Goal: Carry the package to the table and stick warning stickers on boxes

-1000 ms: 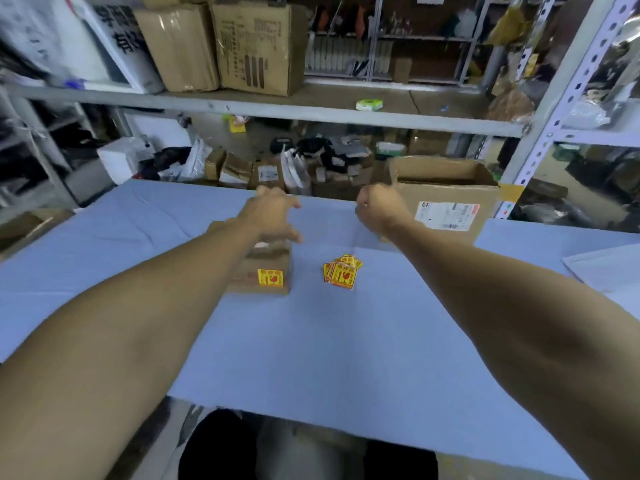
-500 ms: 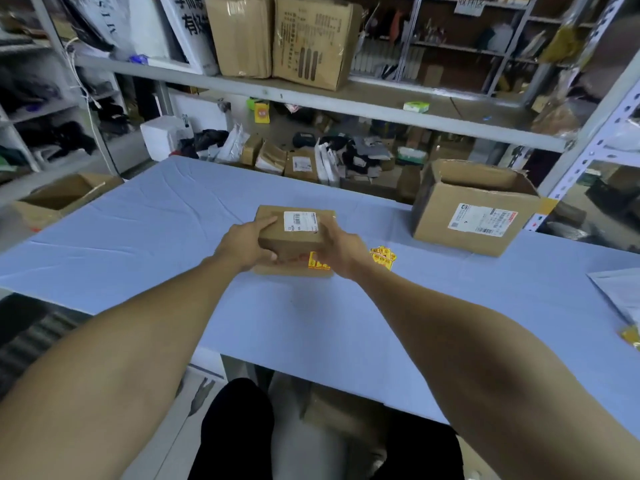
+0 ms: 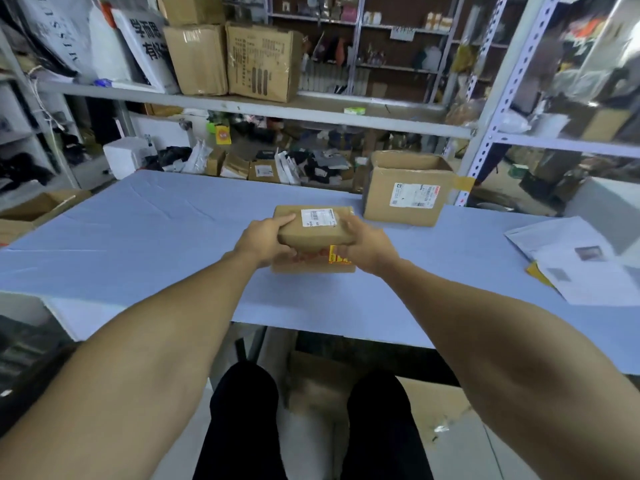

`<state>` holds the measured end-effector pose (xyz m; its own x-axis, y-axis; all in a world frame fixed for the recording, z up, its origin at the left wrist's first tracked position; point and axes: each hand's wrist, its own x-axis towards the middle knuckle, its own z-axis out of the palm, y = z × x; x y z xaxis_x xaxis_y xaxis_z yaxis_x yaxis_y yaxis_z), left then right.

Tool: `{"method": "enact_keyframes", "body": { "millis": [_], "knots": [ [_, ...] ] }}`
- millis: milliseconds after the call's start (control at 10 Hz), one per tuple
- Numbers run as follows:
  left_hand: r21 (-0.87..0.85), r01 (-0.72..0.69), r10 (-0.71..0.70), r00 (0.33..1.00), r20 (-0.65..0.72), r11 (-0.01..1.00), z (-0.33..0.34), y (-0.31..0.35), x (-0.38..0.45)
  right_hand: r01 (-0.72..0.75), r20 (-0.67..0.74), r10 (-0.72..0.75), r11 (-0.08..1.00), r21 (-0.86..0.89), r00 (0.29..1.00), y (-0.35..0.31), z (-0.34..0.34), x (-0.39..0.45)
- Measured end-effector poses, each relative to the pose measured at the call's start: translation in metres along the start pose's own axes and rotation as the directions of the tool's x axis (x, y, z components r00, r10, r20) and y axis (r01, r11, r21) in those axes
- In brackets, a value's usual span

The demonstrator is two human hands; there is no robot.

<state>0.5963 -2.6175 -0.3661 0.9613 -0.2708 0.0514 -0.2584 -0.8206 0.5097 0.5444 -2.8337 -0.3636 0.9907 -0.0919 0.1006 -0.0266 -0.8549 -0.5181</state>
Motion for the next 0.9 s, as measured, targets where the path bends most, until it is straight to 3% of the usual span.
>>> {"method": "enact_keyframes", "body": {
  "millis": [300, 700, 800, 900],
  "knots": [
    [0.134, -0.102, 0.093, 0.993, 0.070, 0.986, 0.043, 0.035, -0.010, -0.107, -0.064, 0.108, 0.994, 0.011, 0.992, 0.046, 0.004, -0.046],
    [0.299, -0.098, 0.022, 0.969, 0.246, 0.949, 0.036, 0.038, -0.023, -0.135, 0.116, 0.153, 0.979, -0.152, 0.981, 0.037, -0.014, -0.051],
    [0.382, -0.115, 0.048, 0.982, 0.180, 0.917, 0.027, 0.039, -0.040, -0.163, 0.146, 0.175, 0.982, -0.091, 0.974, 0.030, -0.019, -0.061],
    [0.401, -0.126, 0.077, 0.988, 0.136, 0.907, 0.011, 0.039, -0.051, -0.175, -0.085, 0.177, 0.984, 0.026, 0.981, 0.016, -0.034, -0.071]
  ]
}}
